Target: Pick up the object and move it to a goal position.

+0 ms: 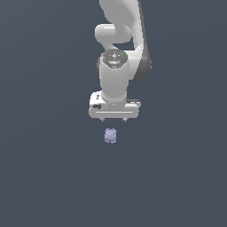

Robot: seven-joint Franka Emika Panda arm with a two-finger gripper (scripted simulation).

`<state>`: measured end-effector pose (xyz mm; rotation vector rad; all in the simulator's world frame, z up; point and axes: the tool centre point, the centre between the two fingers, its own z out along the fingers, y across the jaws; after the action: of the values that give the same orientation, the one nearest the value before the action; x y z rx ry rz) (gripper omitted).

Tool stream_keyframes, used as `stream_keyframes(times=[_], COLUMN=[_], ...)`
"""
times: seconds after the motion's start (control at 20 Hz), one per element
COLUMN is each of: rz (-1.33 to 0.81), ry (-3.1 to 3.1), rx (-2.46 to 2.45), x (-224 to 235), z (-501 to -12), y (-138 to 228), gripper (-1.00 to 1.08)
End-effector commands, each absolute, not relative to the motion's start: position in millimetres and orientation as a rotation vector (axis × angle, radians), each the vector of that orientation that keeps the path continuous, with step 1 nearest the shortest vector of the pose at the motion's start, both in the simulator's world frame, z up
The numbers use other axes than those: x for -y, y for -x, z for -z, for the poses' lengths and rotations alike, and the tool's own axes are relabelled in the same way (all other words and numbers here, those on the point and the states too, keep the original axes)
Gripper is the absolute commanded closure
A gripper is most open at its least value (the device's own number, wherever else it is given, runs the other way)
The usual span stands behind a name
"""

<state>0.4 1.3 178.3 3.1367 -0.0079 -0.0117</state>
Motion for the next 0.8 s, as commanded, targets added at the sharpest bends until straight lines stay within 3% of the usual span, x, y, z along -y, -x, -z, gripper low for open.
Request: stream_keyframes(times=[0.0,0.75], rz=[0.012,0.033], ry=[-3.137,-3.157], rx=[0.008,-0.075], x=[-1,-32], z=[-178,-173], y=[0,7], gripper=[-0.92,-0.92])
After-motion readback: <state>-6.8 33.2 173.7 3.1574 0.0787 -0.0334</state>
